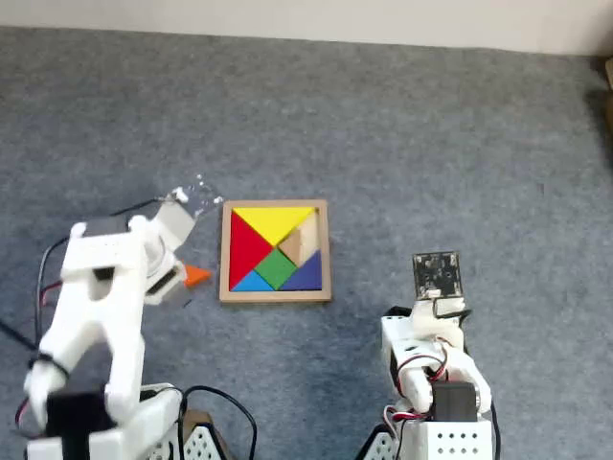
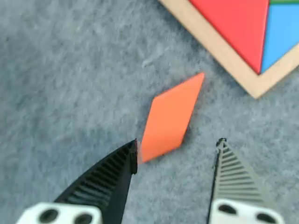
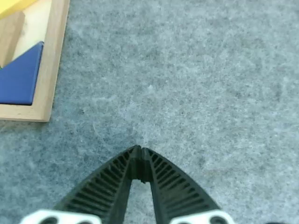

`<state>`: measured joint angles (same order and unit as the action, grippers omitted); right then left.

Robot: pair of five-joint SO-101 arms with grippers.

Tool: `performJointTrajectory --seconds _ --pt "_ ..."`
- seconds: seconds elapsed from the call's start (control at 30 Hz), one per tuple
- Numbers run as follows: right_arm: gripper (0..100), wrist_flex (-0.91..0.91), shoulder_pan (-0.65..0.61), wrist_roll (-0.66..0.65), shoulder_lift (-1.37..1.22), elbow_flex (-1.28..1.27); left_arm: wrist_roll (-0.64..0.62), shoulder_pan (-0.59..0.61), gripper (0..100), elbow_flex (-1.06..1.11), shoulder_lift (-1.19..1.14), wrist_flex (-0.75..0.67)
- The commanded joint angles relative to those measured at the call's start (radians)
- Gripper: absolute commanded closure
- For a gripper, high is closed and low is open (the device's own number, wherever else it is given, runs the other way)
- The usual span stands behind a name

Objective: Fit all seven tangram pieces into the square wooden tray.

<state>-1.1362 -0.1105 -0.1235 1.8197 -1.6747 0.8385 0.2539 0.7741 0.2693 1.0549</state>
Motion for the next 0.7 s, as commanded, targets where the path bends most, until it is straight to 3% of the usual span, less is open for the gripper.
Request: performJointTrajectory --seconds 0.0,0.47,0.67 --pt "99.1 -0.005 0.010 0.005 0.015 -0.094 0.008 -0.028 73 -0.147 -0.130 -0.015" --pt "99.1 -0.005 0.010 0.005 0.015 -0.094 0.011 -0.024 80 -0.331 -0.452 -0.008" --pt "99.1 -0.005 0.010 0.005 0.015 -0.094 0.006 -0.044 96 -0.335 -0.450 0.023"
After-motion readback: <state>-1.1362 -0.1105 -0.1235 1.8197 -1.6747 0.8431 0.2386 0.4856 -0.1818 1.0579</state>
